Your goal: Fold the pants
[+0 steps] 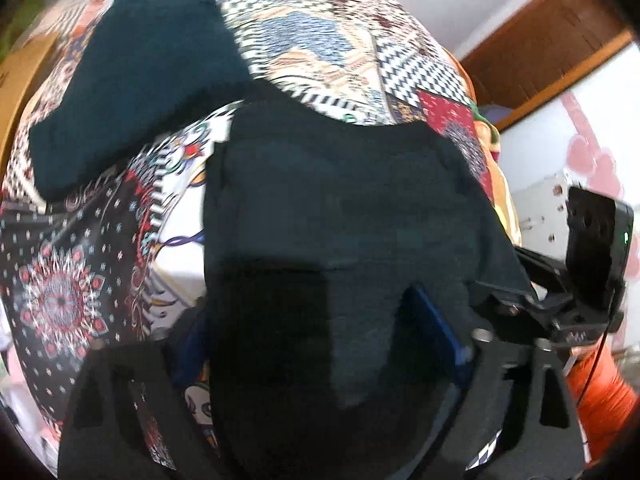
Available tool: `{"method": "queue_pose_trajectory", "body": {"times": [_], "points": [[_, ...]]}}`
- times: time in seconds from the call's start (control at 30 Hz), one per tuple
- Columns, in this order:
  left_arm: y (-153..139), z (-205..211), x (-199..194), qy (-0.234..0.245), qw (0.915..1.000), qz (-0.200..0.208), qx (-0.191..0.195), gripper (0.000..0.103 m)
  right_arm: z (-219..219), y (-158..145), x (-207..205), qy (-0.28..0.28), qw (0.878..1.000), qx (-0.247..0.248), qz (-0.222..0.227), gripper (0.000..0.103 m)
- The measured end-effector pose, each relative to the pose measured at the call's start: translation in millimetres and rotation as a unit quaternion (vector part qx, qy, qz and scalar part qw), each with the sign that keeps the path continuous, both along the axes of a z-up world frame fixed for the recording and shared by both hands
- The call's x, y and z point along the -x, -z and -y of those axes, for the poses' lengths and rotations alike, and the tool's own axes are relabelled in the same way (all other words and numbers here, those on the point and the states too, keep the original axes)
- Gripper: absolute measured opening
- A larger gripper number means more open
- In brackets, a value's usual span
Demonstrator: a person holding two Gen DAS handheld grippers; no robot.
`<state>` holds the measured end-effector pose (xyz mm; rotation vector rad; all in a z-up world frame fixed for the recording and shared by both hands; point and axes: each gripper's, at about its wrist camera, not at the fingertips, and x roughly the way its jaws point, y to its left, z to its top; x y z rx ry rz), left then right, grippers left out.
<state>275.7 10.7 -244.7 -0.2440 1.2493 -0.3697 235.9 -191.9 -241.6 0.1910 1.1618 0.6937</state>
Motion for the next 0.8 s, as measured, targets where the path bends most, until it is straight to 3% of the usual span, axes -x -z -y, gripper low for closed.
{"method": "queue_pose_trajectory", "body": {"times": [0.13, 0.23, 0.4, 0.6, 0.8], "points": [[-5.7, 4.8, 2.8, 0.007, 0.9998, 0.01, -0.018, 0.072, -1.5, -3.5, 0.3, -0.009, 1.0, -0.011, -0.002, 0.041], [-9.8, 4.0, 6.8, 0.001, 0.9997, 0.017, -0.02, 0.064, -4.3, -8.2, 1.5, -0.011, 1.0, -0.008, 0.005, 0.033], [-23.0, 1.0, 11.9, -0.021, 0.9988, 0.036, -0.026, 0.037, -13.5, -20.3, 3.5, -0.021, 0.999, 0.018, 0.029, 0.025], [-34.2, 2.6, 17.6, -0.014, 0.9981, 0.054, -0.027, 0.028, -15.1, -39.0, 5.7, -0.024, 0.998, 0.02, 0.057, 0.019], [-54.1, -3.7, 26.3, -0.016, 0.9958, 0.087, -0.023, 0.026, -23.1, -57.1, 6.0, -0.029, 0.995, 0.028, 0.091, 0.019]]}}
